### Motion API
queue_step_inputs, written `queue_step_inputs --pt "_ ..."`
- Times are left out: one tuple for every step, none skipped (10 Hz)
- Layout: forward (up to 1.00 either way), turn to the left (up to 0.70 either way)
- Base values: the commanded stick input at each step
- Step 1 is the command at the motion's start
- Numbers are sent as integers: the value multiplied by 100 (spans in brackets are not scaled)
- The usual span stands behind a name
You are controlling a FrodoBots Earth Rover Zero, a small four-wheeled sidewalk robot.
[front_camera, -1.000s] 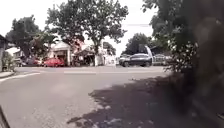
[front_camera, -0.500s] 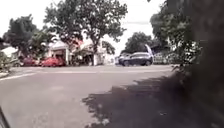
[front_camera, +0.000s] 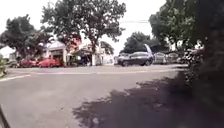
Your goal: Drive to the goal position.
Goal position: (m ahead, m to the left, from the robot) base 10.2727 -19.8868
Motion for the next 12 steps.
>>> queue_step_inputs --pt "70 1" --pt "70 1" --pt "70 1" --pt "70 1" --pt "70 1" --pt "70 1" --pt "70 1" --pt "70 1" --pt "70 1" --pt "70 -5" --pt "70 -19" --pt "70 -34"
